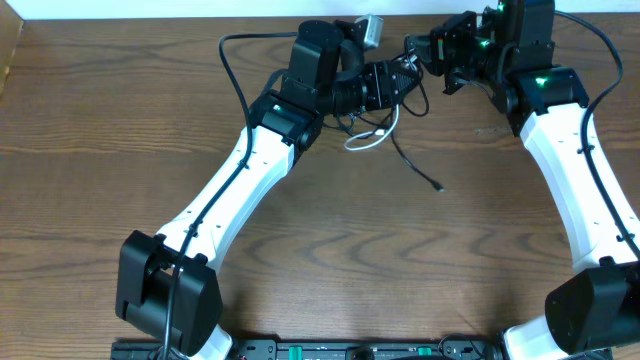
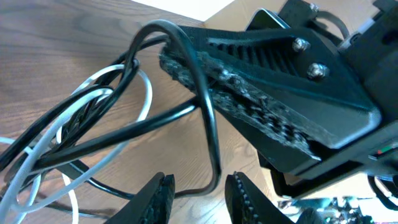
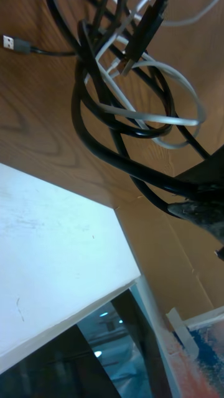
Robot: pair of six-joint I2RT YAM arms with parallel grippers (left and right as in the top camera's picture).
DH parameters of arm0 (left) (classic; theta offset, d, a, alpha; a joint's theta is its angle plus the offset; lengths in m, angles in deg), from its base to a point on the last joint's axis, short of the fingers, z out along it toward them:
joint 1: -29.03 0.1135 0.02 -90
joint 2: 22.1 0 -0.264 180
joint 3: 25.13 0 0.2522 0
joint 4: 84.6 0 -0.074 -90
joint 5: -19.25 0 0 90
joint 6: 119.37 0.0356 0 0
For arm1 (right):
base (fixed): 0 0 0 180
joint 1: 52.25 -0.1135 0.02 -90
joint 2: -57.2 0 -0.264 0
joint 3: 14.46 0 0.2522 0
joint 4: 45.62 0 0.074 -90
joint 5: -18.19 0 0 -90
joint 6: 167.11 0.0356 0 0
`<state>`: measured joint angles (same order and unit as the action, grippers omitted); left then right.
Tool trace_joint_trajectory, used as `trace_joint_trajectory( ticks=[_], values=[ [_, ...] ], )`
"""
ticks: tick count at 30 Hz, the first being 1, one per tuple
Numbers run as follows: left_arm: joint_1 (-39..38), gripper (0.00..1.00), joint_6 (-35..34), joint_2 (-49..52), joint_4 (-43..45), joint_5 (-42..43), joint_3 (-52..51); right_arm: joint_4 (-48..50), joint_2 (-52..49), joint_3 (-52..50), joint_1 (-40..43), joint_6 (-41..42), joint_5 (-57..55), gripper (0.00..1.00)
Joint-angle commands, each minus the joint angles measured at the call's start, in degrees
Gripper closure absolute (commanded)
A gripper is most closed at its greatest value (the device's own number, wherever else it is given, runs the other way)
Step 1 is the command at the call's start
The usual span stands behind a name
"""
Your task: Untangle cables
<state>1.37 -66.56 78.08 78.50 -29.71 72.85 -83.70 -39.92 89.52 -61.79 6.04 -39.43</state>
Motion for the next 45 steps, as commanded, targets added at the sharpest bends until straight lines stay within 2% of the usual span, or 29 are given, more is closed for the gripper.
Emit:
trace_joint_trajectory(
  ticks=[1,10,15,24,27,28,31,32,34,37,42,45],
  values=[
    [-0.1,0.65,3.7,0.0,0.3,1.4,0.4,0.3,0.1,1.0,0.2,-0.1,1.7,0.99],
    [-0.1,0.64,2.1,2.5,4.2,1.4,0.4,0.1,0.1,1.0,0.2,-1.2,2.2,0.98],
    [-0.2,0.64,1.1,2.6,4.8,-3.0,0.4,0.0,0.1,1.0,0.1,-2.0,2.8,0.98],
    [-2.6,0.64,0.7,4.3,7.3,-5.1,0.4,-0.8,0.1,1.0,0.1,-2.2,3.2,0.99],
    [-2.6,0.64,-1.4,5.5,7.6,-5.1,0.4,-1.0,0.1,1.0,0.1,-2.7,3.2,0.99],
    [-2.6,0.67,-1.7,5.9,8.0,-5.1,0.4,-1.2,0.1,1.0,0.1,-2.7,3.2,0.98],
    [-2.6,0.91,-1.7,6.3,8.4,-5.5,0.4,-1.4,0.1,1.0,0.2,-4.0,3.1,0.99],
    [-2.6,0.93,-1.7,6.3,8.1,-5.5,0.4,-1.6,0.1,1.0,0.2,-4.9,3.1,0.98],
    [-2.3,0.92,-1.6,6.1,7.9,-4.7,0.4,-2.7,0.1,1.0,0.3,-7.7,2.8,0.99],
    [-1.2,0.93,-1.0,5.5,7.4,3.2,0.4,-6.2,0.1,1.0,0.7,-16.4,0.5,0.98],
    [3.5,0.93,1.2,3.6,-2.0,15.4,0.4,-13.6,0.1,1.0,1.8,-39.8,-1.6,0.99],
    [6.9,0.92,5.4,2.4,-9.7,16.8,0.4,-19.0,0.1,0.9,2.0,-50.9,-3.9,0.99]
  ],
)
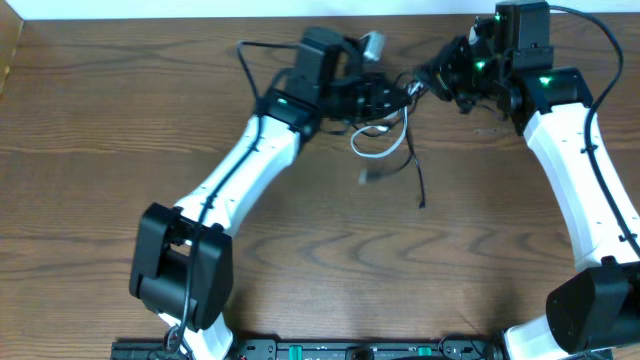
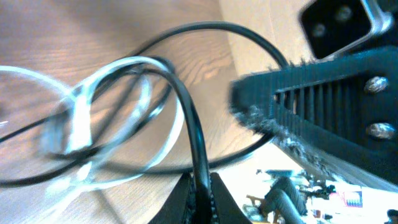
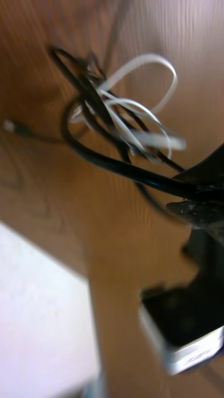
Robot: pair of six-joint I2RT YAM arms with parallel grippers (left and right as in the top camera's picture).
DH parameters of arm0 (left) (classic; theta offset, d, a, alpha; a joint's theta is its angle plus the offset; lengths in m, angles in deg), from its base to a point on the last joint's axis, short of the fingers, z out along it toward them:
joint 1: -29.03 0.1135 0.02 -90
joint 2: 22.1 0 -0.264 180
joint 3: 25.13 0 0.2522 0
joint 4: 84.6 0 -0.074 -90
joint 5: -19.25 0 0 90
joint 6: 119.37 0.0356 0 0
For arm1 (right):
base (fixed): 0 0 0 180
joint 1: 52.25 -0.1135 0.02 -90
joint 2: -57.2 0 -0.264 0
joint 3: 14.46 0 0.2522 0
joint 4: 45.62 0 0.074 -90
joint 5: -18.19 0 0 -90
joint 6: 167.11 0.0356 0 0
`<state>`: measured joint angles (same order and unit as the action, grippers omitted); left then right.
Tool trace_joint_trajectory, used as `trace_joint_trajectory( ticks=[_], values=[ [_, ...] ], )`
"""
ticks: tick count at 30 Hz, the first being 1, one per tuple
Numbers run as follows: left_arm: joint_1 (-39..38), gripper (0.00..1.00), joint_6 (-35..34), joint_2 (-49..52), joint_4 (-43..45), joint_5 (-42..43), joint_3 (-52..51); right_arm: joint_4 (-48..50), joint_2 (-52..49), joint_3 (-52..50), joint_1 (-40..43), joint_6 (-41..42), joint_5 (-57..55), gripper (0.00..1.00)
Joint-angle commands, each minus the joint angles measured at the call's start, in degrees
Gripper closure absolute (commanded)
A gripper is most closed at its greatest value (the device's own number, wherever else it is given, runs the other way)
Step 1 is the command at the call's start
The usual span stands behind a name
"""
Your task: Untangle cables
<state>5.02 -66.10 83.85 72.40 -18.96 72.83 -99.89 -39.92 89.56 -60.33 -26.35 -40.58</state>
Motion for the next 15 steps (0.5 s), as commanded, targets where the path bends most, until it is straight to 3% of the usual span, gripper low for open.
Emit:
trace_joint_trajectory(
  ticks=[1,5,9,12,15],
  values=[
    [4.4,0.93,7.0,-3.7,-6.3,6.1,0.4,-4.2,0.1,0.9,0.5,-21.0,-3.8,0.99],
    [9.0,0.92,12.7,-4.1,-13.8,6.0,0.4,-8.6,0.1,0.9,0.5,-30.1,-3.8,0.99],
    [11.7,0.93,17.9,-4.1,-18.9,3.1,0.4,-10.4,0.1,0.9,0.5,-43.6,3.5,0.99],
    [12.5,0.93,21.8,-4.1,-24.2,-4.1,0.4,-11.2,0.2,0.9,0.5,-55.9,14.6,0.99],
    [12.5,0.93,24.7,-4.1,-30.4,-14.3,0.4,-11.9,0.5,0.9,1.1,-62.2,21.9,0.99]
  ],
)
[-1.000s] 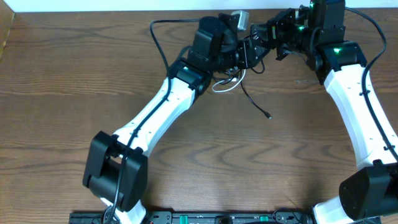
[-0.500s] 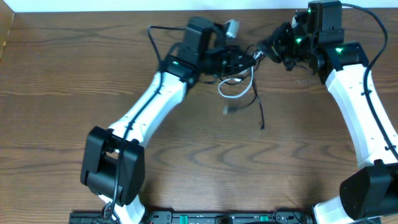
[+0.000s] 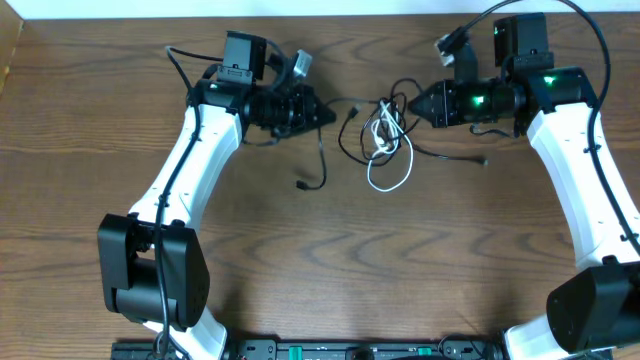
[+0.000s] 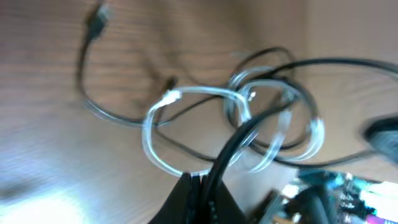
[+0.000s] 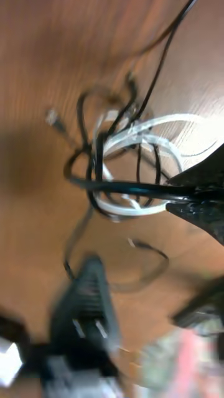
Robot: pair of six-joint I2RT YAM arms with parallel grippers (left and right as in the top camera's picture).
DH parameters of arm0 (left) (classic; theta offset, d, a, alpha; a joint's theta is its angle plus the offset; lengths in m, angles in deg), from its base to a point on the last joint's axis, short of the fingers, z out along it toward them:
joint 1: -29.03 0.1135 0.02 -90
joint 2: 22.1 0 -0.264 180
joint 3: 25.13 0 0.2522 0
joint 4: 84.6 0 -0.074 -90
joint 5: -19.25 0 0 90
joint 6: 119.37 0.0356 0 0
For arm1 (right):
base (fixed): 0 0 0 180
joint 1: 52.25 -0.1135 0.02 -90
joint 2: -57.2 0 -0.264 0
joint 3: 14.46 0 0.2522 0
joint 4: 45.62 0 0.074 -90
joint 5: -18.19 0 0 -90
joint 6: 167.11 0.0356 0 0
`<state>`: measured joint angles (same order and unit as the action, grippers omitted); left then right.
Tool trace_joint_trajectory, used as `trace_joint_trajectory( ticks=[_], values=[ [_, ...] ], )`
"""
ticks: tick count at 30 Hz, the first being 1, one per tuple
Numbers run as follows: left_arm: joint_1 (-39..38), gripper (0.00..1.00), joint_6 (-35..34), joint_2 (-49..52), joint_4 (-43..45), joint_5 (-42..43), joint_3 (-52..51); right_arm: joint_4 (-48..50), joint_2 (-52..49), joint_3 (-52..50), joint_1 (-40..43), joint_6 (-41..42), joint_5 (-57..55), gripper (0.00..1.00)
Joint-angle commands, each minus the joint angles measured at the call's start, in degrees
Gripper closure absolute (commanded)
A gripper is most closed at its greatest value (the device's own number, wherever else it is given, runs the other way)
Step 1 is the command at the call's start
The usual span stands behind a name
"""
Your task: Untangle cables
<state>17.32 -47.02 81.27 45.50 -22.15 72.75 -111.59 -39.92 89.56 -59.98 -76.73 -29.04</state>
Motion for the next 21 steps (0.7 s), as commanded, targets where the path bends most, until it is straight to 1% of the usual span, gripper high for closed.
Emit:
trace_joint_trajectory(
  ticks=[1,5,6,9,10,11,12,13,15,16,21],
  values=[
    [0.2,0.92,5.6,-1.5,-4.9,-13.7,0.5,-0.2,0.7,0.9,1.1,-11.8,10.3,0.99],
    [0.3,0.93,5.6,-1.5,-9.8,-25.3,0.5,-0.4,1.7,0.9,3.0,-9.9,10.3,0.99],
    [0.3,0.93,5.6,-1.5,-12.3,-27.6,0.5,-0.3,1.8,0.9,3.9,-6.0,10.3,0.99],
    [-0.5,0.92,5.6,-1.5,-14.7,-25.2,0.5,-1.5,1.8,0.9,3.6,-4.9,9.7,0.99],
    [-0.9,0.91,5.6,-1.5,-15.1,-24.3,0.5,-2.0,1.8,0.9,3.2,-4.9,9.1,0.99],
    [-1.3,0.88,5.6,-1.5,-15.3,-23.4,0.5,-2.3,1.8,0.9,2.8,-4.9,8.5,0.99],
    [-1.9,0.83,5.6,-1.5,-15.5,-21.9,0.5,-2.7,1.8,0.9,2.0,-4.9,7.4,0.99],
    [-2.2,0.73,5.6,-1.5,-15.5,-20.7,0.5,-2.9,1.8,0.9,1.4,-4.9,6.4,0.99],
    [-2.9,0.59,5.6,-1.5,-15.5,-18.6,0.5,-3.3,1.8,0.9,0.3,-4.9,4.2,0.99],
    [-3.2,0.56,5.6,-1.5,-15.4,-17.9,0.5,-3.4,1.8,0.9,-0.2,-4.9,3.4,0.99],
    [-3.8,0.56,5.6,-1.5,-15.2,-17.4,0.5,-4.2,1.8,0.9,-1.0,-4.9,2.0,0.99]
  ],
)
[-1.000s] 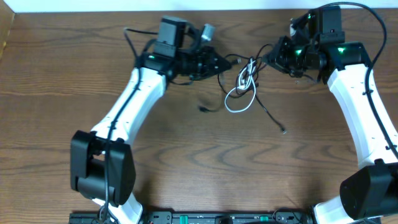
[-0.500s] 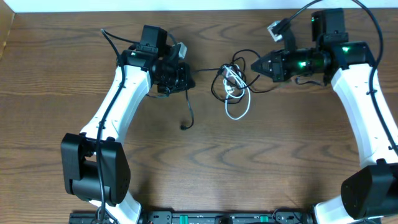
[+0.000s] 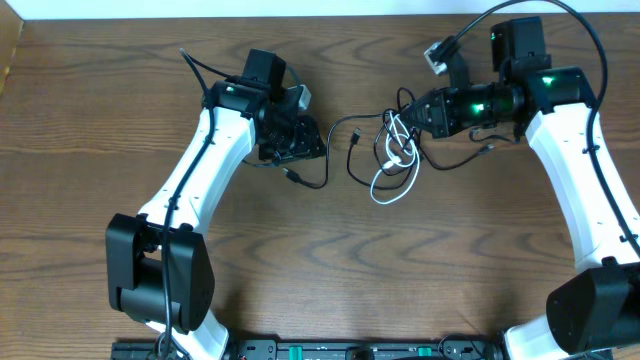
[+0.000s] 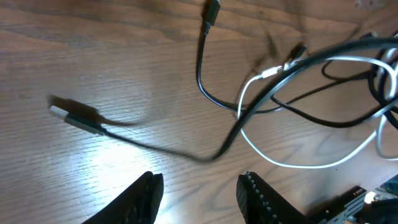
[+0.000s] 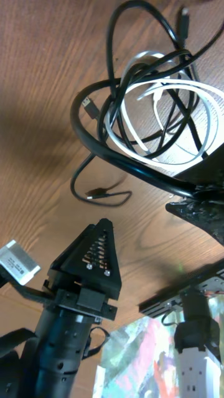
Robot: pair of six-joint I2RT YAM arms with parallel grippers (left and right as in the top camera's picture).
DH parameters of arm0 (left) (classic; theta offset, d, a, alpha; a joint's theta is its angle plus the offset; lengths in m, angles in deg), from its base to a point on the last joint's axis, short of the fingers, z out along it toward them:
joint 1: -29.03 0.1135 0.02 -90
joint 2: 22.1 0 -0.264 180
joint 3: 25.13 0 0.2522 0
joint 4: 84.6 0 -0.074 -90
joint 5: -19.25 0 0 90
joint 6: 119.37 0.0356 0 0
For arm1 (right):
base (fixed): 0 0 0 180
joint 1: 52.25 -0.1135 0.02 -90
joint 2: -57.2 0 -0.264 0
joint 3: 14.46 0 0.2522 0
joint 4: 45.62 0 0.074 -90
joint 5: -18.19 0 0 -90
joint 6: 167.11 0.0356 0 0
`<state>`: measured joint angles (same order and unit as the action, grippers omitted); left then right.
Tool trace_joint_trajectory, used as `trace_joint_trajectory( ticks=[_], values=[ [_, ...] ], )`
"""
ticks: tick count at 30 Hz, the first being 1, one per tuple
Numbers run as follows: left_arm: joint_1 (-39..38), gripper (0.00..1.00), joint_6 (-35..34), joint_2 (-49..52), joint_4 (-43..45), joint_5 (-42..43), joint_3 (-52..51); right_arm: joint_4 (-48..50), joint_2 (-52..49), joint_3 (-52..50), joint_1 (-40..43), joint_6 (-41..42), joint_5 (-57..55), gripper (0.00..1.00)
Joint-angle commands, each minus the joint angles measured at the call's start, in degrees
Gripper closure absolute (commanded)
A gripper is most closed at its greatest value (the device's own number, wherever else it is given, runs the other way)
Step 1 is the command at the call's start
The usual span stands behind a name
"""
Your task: Untangle cables
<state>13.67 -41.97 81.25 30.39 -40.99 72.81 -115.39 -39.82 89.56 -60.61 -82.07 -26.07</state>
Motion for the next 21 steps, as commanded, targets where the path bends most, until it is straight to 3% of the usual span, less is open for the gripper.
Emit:
trace_joint_trajectory(
  ticks=[1,7,10,13,21],
  values=[
    [-0.1,0.56,0.5,-1.5,0.2,2.1,0.4,-0.5,1.7,0.9,-0.4,0.4,-1.3,0.99],
    [-0.1,0.56,0.2,-1.7,10.2,18.3,0.4,-0.6,1.7,0.9,-0.4,0.4,-1.3,0.99],
    [-0.5,0.56,-6.0,-1.7,18.6,25.3,0.4,-0.6,1.7,0.9,-0.4,0.4,-1.3,0.99],
    [-3.2,0.53,-11.6,-1.5,24.1,25.1,0.4,-0.6,1.7,0.9,-0.5,0.4,-2.2,0.99],
    [-9.4,0.52,-18.6,0.4,25.3,18.4,0.4,-0.7,1.7,0.9,-0.5,0.7,-2.2,0.99]
  ],
)
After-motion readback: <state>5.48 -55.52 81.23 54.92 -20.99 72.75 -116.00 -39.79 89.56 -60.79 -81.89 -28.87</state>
